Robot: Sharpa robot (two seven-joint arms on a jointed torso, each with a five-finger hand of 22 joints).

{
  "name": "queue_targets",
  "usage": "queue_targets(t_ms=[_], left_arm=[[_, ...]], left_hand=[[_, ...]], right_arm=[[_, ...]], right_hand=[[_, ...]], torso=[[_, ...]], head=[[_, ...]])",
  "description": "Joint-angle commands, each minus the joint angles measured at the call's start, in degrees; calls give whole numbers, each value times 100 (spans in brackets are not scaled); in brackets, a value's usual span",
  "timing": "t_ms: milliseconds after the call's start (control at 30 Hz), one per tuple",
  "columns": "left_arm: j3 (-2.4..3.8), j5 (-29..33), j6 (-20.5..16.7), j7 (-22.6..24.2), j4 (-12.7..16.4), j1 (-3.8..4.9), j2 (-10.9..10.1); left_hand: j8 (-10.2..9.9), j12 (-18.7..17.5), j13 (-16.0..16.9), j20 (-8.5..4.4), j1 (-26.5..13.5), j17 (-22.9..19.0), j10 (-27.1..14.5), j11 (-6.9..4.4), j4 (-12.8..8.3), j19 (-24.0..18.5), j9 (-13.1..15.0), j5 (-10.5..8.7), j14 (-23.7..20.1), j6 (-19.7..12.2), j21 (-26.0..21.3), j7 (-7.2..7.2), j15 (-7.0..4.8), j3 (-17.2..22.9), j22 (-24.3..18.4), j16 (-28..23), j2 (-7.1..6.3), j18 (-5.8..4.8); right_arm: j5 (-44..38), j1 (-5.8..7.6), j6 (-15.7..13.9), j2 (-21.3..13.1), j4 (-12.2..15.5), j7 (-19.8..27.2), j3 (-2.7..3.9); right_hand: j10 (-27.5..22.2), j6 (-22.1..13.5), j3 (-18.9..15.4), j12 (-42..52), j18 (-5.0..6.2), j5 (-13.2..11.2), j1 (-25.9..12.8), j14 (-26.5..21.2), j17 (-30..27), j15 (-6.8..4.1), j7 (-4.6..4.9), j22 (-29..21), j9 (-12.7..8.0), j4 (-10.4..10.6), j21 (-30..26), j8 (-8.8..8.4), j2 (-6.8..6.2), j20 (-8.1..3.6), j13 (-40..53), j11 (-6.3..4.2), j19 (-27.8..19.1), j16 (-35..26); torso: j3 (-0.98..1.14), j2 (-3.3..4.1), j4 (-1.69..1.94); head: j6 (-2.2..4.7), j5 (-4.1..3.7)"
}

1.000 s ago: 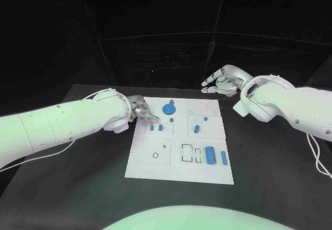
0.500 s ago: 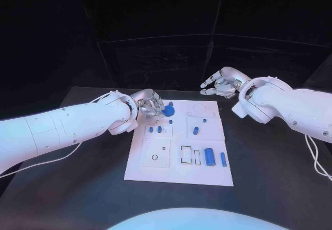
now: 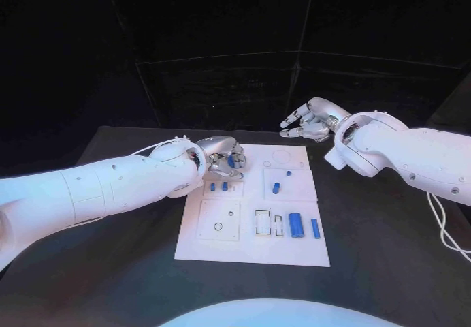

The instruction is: Assemble the parts on the task board

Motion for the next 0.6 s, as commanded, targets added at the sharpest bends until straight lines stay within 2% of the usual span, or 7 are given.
queue_targets(t_ms=[33, 100, 300, 433, 600], left_arm=[[2, -451, 216, 19, -107, -14, 96], [1, -466, 237, 22, -177, -25, 153], [1, -497, 323, 31, -412, -46, 334], [1, -528, 397, 11, -545, -50, 428], [2, -539, 500, -8, -624, -52, 500]], left_hand=[[-44, -55, -76, -7, 15, 108, 69, -12, -13, 74, -47, -10, 240, 89, 134, -1, -10, -4, 161, 40, -26, -70], [-69, -88, -117, -12, 27, 112, 94, -15, -20, 101, -72, -9, 253, 121, 178, -3, -15, 17, 213, 47, -6, -79], [-131, -188, -233, -18, 65, 86, 144, -14, -50, 121, -137, -9, 268, 211, 204, -5, -18, 91, 244, 41, 38, -84], [-157, -238, -290, -19, 68, 77, 158, -10, -64, 124, -167, -10, 272, 258, 209, -6, -16, 120, 253, 39, 43, -86], [-184, -287, -358, -20, 79, 78, 199, -13, -81, 128, -203, -10, 280, 326, 220, -13, -17, 176, 271, 46, 76, -88]], right_arm=[[-21, 11, 29, 19, 0, 23, 4], [-22, 11, 32, 25, -1, 24, 4], [-23, 11, 35, 29, -4, 26, 4], [-23, 11, 38, 30, -5, 25, 4], [-23, 11, 40, 33, -4, 24, 4]], right_hand=[[29, -3, 31, -15, 56, 24, -48, 349, 327, -40, 15, 491, -9, 10, -34, -35, 0, -35, 757, -24, 63, -26], [29, -3, 31, -15, 56, 24, -48, 349, 327, -40, 15, 491, -9, 10, -34, -35, 0, -35, 757, -24, 63, -26], [29, -3, 31, -15, 56, 24, -48, 349, 327, -40, 15, 491, -9, 10, -34, -35, 0, -35, 757, -24, 63, -26], [29, -3, 31, -15, 56, 24, -48, 349, 327, -40, 15, 491, -9, 10, -34, -35, 0, -35, 757, -24, 63, -26], [29, -3, 31, -15, 56, 24, -48, 349, 327, -40, 15, 491, -9, 10, -34, -35, 0, -35, 757, -24, 63, -26]], torso=[[-5, 1, 3], [-4, 3, -4], [3, -1, 8], [-2, -1, 5], [2, -2, 12]], head=[[15, -2], [8, -4], [-7, -13], [-17, -18], [-24, -31]])
